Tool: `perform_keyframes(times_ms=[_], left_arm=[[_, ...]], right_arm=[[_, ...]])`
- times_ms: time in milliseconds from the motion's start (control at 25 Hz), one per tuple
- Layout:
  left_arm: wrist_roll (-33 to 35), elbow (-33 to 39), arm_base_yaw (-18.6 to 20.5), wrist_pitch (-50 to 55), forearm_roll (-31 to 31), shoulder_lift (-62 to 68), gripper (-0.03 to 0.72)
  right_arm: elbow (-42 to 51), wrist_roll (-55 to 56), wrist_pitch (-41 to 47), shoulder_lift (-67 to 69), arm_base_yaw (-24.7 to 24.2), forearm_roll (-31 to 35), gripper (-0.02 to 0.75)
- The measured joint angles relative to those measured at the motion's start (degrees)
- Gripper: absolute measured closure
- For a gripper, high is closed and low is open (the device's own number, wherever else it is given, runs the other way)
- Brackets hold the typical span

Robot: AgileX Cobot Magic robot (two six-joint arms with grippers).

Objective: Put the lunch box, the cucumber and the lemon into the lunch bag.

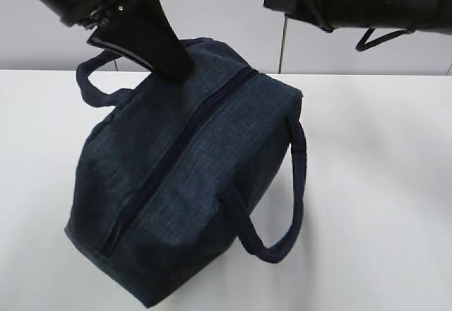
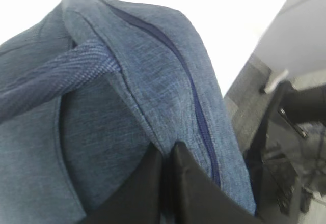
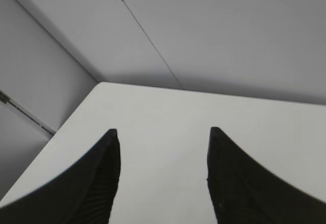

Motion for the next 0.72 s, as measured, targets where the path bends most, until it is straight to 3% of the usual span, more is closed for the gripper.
perform_keyframes(times_ms=[280, 720], left_arm=[[0.0, 0.0, 0.1, -12.2, -3.7, 4.6, 0.694], [-1.3, 0.0, 1.5, -31.0, -17.0, 14.7, 0.694]], right_arm=[[0.0, 0.3, 0.2, -5.1, -0.9, 0.2, 0.326], [0.0, 3.6, 1.4, -5.4, -0.9, -4.0, 0.326]])
